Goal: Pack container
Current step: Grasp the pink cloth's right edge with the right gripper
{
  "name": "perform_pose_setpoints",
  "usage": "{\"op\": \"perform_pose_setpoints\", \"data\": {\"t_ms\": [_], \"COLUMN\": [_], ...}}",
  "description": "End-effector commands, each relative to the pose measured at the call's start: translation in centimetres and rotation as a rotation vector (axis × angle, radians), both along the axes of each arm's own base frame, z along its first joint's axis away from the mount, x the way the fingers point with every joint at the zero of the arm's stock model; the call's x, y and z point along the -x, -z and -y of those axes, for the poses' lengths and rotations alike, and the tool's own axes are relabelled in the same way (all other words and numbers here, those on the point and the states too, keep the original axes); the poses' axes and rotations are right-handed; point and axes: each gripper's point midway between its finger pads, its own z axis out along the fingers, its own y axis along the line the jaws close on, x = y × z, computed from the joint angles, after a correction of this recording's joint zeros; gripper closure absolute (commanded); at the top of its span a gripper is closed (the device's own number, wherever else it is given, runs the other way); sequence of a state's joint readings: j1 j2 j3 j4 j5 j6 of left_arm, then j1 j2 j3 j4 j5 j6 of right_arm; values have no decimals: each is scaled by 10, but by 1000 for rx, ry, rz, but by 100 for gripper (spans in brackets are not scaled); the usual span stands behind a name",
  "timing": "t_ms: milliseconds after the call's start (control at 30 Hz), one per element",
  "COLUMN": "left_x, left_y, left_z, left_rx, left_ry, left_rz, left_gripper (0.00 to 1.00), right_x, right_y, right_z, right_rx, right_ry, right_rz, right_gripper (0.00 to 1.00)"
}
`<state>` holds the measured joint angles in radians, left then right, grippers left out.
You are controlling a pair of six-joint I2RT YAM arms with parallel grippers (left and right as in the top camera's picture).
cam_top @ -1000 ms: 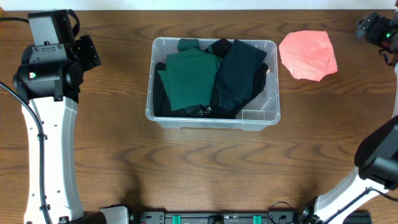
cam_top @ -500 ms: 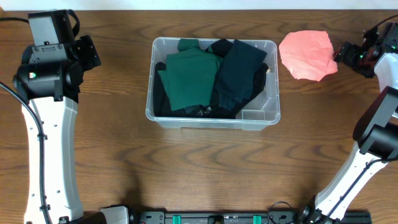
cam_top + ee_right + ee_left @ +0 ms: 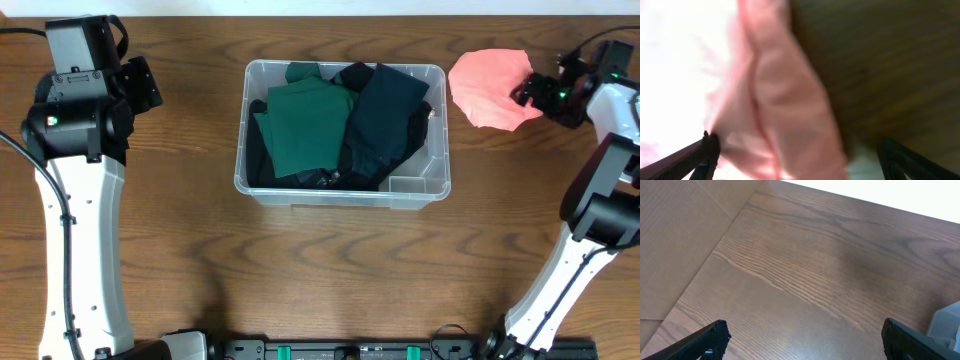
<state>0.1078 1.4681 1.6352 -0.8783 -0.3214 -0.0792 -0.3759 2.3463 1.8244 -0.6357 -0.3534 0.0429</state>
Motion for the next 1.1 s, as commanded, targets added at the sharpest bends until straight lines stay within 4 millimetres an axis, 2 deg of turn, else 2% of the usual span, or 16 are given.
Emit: {"op": "perform_pose_setpoints", "data": {"t_ms": [0,133,233,433,533,733,800,900,967,1000,1067], "left_x": [0,0,0,0,0,0,0,0,0,0,0], "left_y": [-2,-2,-2,-2,-2,-2,-2,-2,-2,-2,-2], "left_z": [-3,-3,-3,-3,-3,-3,-3,-3,-3,-3,-3], "left_rx": [-2,-2,-2,-2,-2,-2,-2,-2,-2,-2,-2], "left_ry": [-20,-20,-20,-20,-20,-20,-20,-20,-20,-20,-20], "left_rz": [8,8,8,8,8,8,8,8,8,8,8], "left_gripper": [2,2,2,2,2,2,2,2,2,2,2], "right_x": [-3,-6,-3,6,10,14,18,22,25,26,27], "right_y": [12,21,37,70,75,73,70,69,70,71,71], "right_z": [-31,-44,-48,-66,-75,-79,-84,-89,-89,-89,-87], "right_rx": [-26,-18,-42,-211,-314,-392,-426,-450,-451,-453,-462], "right_ry": [-72,-90,-79,-76,-91,-73,-79,-81,-77,-72,-42], "right_rz": [-21,-34,-66,-111,-105,-119,-129,-149,-163,-170,-186], "right_gripper": [1,2,2,5,9,14,20,38,42,50,56]}}
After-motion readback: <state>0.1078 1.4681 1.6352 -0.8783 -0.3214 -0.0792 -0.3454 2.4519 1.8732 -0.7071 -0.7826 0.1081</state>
